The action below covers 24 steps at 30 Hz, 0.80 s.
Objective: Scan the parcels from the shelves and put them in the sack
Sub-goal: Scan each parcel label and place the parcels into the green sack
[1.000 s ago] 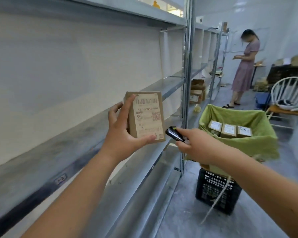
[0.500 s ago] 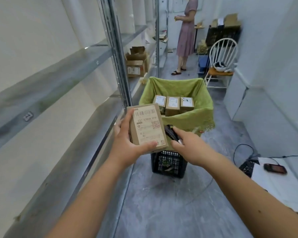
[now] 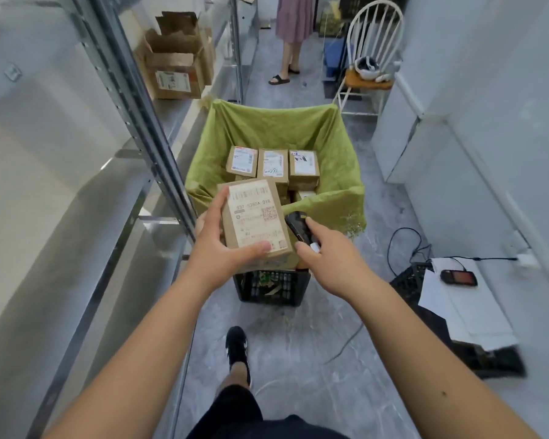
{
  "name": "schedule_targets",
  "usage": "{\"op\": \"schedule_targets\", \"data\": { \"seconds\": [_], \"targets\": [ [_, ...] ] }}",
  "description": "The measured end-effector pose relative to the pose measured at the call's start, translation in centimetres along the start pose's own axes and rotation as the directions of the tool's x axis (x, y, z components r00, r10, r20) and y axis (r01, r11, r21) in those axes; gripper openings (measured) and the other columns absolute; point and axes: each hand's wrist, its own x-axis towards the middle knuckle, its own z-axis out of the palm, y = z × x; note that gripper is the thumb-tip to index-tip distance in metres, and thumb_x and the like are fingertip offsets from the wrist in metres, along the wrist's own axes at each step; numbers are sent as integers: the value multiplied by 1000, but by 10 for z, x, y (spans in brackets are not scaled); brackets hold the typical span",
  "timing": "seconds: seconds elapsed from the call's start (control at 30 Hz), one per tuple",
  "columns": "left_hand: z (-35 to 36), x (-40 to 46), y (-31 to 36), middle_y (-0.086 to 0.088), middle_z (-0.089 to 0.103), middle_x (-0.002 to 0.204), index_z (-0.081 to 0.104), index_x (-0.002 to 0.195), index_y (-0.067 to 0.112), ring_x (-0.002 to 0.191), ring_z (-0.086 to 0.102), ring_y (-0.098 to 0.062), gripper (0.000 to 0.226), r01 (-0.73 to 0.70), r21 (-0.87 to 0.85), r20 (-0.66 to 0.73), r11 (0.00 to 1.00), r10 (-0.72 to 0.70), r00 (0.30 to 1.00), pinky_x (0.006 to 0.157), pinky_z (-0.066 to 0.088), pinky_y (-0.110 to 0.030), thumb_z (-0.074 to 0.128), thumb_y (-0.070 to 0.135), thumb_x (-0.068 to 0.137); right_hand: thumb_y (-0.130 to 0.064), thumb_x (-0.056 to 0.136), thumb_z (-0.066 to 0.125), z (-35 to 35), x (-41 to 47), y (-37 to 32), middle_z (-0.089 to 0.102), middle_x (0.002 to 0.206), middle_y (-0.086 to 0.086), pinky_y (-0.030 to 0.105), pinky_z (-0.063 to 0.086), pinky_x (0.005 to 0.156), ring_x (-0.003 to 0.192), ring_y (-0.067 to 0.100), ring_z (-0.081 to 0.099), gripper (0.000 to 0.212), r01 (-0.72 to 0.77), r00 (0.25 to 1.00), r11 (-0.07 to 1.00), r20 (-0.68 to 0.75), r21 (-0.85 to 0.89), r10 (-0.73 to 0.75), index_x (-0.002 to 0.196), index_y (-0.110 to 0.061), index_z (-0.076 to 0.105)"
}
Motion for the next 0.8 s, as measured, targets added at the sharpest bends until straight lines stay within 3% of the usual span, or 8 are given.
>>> {"op": "schedule_targets", "data": {
  "seconds": [0.2,0.37,0.47,0.53,0.67,0.73,0.8],
  "targets": [
    [13,132,-32,11,33,160,27,140,76,142,45,-17,113,61,-120,96,991,-50,994,115,45,-53,96,52,54,-49,102,52,-8,86,4,42,161,7,38,42,107,142,26,44,69,-129,991,991,-34,-32,128,163,-27,28],
    [33,229,-54,11,35,159,26,133,82,139,47,-15,111,159,-142,246,977,-121,962,114,48,-49,95,53,51,-44,102,55,-21,149,-4,51,155,3,29,39,93,133,23,52,65,-281,958,959,-60,-27,279,160,-23,36],
    [53,274,-72,11,32,158,26,149,68,140,46,-17,119,182,-89,317,979,-145,937,117,44,-49,95,54,52,-42,101,56,-29,175,-4,60,139,-1,28,39,85,118,15,57,59,-336,935,942,-118,-4,333,156,-25,43],
    [69,293,-82,9,32,158,25,156,57,137,46,-13,126,221,-54,356,974,-188,915,120,41,-47,94,55,51,-44,101,56,-36,187,-2,60,136,-4,26,36,80,105,8,50,58,-375,920,927,-126,-2,372,155,-26,45],
    [107,313,-98,3,33,161,22,158,55,138,43,-13,132,308,9,438,951,-281,854,121,38,-48,93,58,47,-45,100,55,-58,208,4,63,131,-5,28,38,77,106,16,57,51,-431,898,902,-99,8,430,148,-25,53],
    [128,318,-104,1,35,161,22,159,53,139,43,-17,133,333,38,478,942,-310,822,122,36,-50,93,58,46,-44,100,54,-71,222,10,67,112,-6,29,39,72,98,19,60,45,-462,884,887,-77,9,461,141,-28,58],
    [148,321,-108,-1,34,160,23,159,53,141,43,-22,132,358,66,487,931,-343,803,121,36,-52,92,58,47,-42,99,53,-84,236,18,59,80,-11,29,35,58,76,17,57,28,-460,887,888,-43,-20,459,122,-29,64]
  ]
}}
